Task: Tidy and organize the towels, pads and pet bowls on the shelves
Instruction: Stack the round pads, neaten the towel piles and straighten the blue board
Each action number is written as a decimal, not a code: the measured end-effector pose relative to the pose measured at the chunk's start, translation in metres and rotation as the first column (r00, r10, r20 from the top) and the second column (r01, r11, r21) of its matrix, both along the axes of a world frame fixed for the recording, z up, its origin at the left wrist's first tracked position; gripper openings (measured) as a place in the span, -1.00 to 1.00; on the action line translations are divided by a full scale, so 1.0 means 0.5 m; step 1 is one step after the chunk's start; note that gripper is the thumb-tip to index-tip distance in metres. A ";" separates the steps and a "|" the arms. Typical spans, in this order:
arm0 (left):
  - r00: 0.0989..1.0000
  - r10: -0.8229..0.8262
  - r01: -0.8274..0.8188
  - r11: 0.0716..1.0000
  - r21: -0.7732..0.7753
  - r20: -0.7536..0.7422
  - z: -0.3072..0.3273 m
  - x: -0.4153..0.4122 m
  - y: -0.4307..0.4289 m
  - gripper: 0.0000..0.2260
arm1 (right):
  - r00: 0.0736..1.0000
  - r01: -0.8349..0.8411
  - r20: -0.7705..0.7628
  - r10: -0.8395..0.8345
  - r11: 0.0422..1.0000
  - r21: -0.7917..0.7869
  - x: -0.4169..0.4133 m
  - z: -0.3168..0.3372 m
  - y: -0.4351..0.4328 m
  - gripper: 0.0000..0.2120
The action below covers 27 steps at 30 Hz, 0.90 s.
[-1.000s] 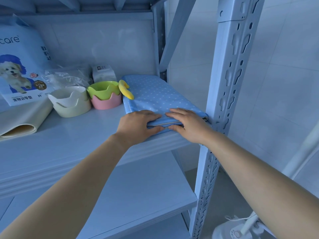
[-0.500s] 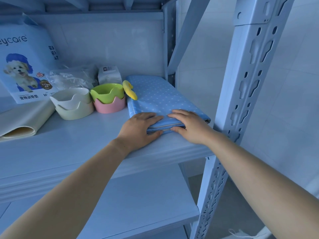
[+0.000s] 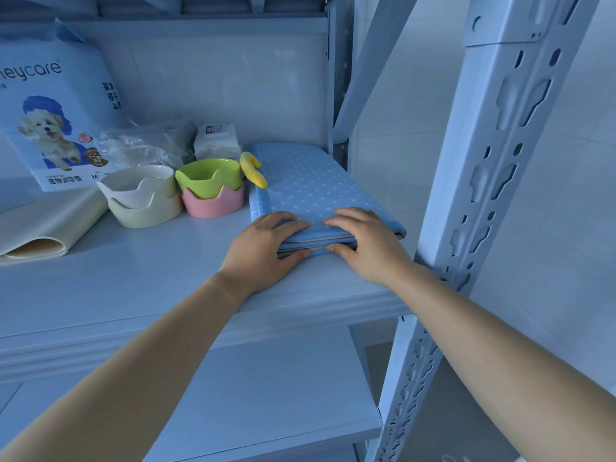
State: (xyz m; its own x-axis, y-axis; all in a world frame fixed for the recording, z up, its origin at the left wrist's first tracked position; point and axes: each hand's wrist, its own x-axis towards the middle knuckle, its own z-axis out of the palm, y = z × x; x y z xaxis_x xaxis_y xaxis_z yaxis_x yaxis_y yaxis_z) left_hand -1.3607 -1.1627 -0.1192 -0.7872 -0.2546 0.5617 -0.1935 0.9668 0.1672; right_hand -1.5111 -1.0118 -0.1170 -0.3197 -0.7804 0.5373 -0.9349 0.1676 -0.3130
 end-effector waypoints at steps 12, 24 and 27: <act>0.991 0.071 -0.071 0.997 0.010 -0.117 -0.006 0.002 -0.002 -0.57 | 1.000 0.020 0.008 -0.020 1.000 -0.019 0.000 0.006 -0.039 -0.68; 0.985 0.169 -0.174 0.972 -0.161 -0.039 0.011 -0.001 -0.007 -0.61 | 0.999 -0.049 0.014 0.048 0.996 0.075 -0.010 0.017 -0.054 -0.44; 0.982 0.143 -0.175 0.939 -0.295 -0.126 0.015 -0.006 -0.012 -0.64 | 0.997 -0.050 -0.057 0.056 0.993 0.104 -0.018 0.026 -0.053 -0.50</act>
